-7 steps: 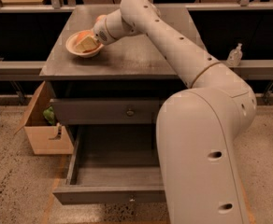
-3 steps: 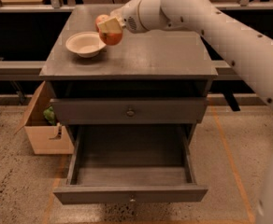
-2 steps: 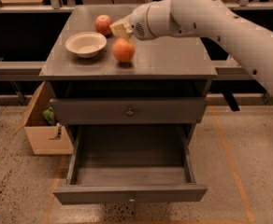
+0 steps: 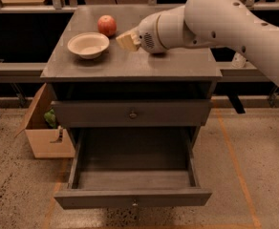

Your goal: Place orange into middle drawer

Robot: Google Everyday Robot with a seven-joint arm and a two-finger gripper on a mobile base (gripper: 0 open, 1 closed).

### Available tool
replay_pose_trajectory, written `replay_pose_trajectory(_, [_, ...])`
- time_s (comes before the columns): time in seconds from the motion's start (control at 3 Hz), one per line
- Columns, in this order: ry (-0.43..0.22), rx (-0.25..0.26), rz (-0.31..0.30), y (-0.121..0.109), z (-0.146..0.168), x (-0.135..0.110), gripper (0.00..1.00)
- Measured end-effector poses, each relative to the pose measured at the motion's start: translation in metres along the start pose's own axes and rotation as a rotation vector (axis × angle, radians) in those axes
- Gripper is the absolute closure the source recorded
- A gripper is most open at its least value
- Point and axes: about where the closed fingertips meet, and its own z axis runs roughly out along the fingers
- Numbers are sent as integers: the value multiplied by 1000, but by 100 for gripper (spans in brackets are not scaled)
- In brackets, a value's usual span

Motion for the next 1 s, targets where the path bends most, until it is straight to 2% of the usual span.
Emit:
replay_pose_trajectory(0.33, [8,62,58,-8,0,17,60])
replay_pose_trajectory(0.67, [-14,127,87,-25,2,21,38])
replay_pose_trajectory(1.0, [-20,130,88,-25,3,20,13])
